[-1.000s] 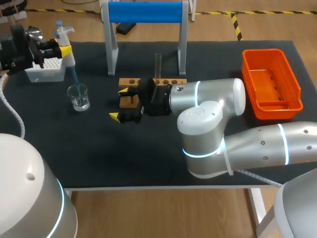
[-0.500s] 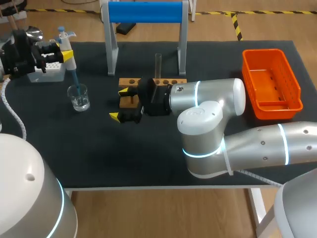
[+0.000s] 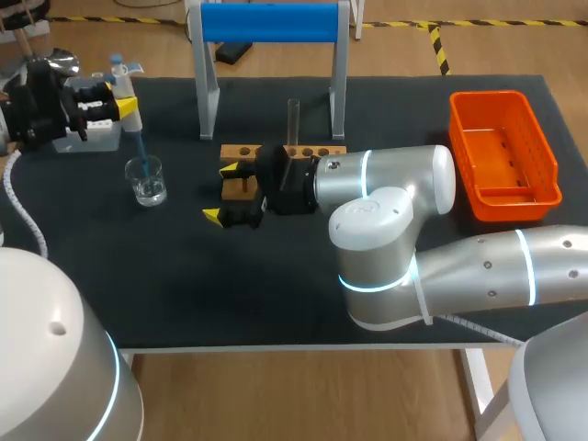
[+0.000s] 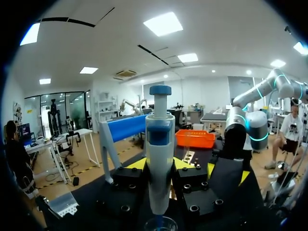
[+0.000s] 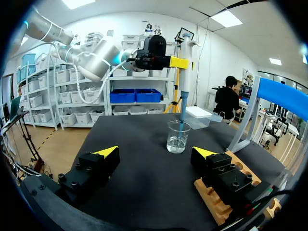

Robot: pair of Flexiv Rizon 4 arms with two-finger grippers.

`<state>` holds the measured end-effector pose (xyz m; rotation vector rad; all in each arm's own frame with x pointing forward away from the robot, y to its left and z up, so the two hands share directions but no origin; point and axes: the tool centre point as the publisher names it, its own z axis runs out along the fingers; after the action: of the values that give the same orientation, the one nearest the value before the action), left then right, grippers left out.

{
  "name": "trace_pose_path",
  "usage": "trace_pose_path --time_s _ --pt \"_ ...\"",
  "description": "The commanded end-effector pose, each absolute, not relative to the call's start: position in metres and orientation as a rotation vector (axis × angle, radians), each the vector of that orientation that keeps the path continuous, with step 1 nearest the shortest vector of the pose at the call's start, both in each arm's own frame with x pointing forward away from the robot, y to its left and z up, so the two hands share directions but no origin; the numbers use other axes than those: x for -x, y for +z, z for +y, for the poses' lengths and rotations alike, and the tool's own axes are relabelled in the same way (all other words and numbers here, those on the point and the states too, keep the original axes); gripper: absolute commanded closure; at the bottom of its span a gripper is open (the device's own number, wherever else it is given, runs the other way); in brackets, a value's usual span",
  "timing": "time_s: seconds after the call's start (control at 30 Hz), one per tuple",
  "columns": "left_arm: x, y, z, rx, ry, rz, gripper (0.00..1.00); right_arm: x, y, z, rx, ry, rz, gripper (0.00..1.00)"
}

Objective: Invert the test tube, pick up the pipette, mount the tip to pipette, aspirate from beaker and dispense into the tube, eject the tip, return the pipette, and cap with the stopper.

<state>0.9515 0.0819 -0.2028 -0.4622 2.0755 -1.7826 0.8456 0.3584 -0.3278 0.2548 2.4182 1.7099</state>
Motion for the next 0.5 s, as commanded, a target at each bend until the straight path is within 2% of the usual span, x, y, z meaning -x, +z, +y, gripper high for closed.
trace_pose_path --time_s 0.03,0.5 --pt "-0.9482 -0.2021 0.0810 0.461 -1.767 2.079 1.00 -0.8455 -0.3288 0.3574 -0.253 1.716 2.414 0.00" --pt "-0.9470 -0.2073 0.0811 0.467 -1.768 2.075 1.00 -0.8455 -0.3288 0.3574 -0.253 1.716 2.414 0.00"
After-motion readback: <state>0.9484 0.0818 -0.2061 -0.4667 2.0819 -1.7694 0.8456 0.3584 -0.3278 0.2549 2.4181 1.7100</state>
